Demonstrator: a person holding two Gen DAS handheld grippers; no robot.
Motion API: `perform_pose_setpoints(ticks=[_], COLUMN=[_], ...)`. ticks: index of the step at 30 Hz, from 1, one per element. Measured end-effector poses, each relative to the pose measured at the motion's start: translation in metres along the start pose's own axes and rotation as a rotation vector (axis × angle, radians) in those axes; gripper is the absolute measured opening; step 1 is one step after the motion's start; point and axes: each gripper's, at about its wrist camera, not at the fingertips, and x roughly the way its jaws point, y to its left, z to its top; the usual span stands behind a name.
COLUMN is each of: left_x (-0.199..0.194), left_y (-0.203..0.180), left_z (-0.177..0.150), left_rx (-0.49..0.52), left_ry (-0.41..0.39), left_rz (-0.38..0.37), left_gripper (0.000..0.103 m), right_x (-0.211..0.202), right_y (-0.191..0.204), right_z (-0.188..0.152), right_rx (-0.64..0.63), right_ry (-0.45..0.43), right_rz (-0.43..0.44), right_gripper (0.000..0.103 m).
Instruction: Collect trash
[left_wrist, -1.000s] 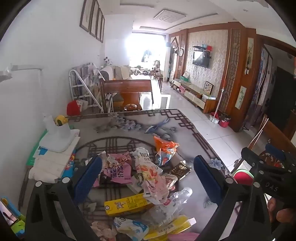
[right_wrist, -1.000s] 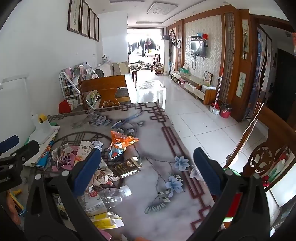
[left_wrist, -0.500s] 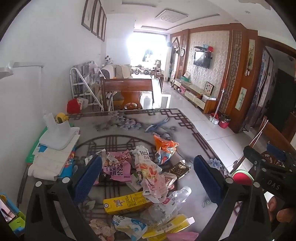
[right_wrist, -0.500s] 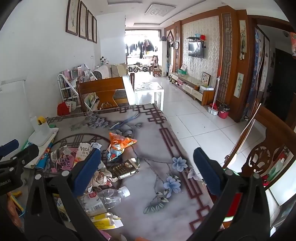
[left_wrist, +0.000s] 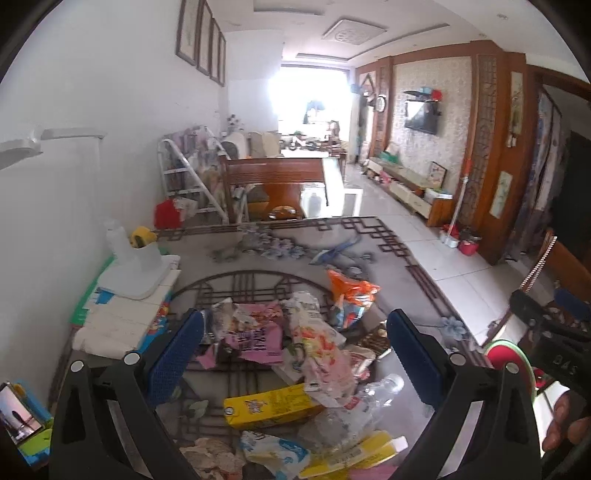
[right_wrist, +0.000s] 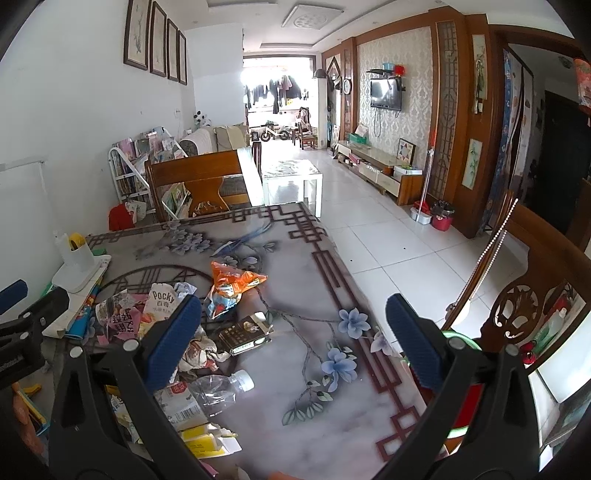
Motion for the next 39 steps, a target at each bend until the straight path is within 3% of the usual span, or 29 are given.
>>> perform_pose_setpoints(ticks=[7, 15, 39], left_x=[0.002, 0.007, 0.013], left_y=[0.001, 0.005, 0.012], left_z=[0.0, -0.001, -0.006], left_rx=[0.038, -0.001, -0.025], left_ry=[-0.028, 0.025, 0.061], left_rz=[0.075, -0.005, 0.01], left_gripper=[0.095, 0.095, 0.095], right_x=[0.003, 0.005, 0.002], right_y=[0.001, 0.001, 0.003], right_z=[0.003, 0.004, 0.002], right_rx=[0.004, 0.002, -0.009], right_ry=[-0.015, -0.007, -0.01], right_rz=[0.001, 0.007, 0.001], right_gripper=[0.098, 0.098, 0.098])
